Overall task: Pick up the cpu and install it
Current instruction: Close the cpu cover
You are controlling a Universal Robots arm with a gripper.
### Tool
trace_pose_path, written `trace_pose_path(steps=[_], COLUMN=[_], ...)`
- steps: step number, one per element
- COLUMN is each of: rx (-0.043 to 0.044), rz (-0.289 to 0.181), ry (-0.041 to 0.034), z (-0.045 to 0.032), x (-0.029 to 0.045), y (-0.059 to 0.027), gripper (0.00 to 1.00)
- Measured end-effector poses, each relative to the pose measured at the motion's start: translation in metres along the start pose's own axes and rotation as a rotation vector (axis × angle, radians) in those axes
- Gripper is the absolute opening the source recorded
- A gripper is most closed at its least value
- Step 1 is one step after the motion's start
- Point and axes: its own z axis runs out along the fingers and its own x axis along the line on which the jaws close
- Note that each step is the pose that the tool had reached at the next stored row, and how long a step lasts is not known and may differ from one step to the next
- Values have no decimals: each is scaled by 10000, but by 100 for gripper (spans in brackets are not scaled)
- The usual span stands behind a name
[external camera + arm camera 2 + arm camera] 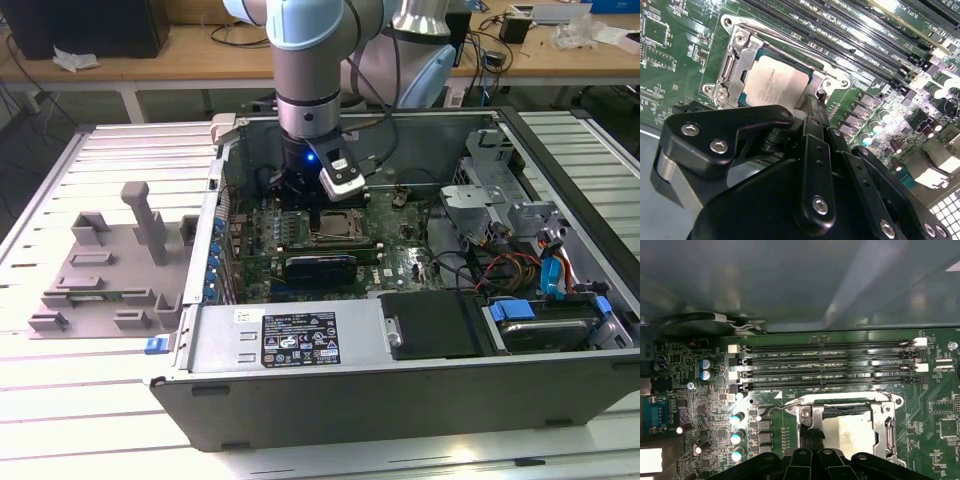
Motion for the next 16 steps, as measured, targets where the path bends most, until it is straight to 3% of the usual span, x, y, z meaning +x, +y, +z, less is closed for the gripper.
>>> trace_pose_path(steps=[4, 16], rx=[67, 39], rz=[-380, -859], ry=[25, 43], z=[8, 11], x=[-3, -84], y=[1, 5], gripper=[11, 11])
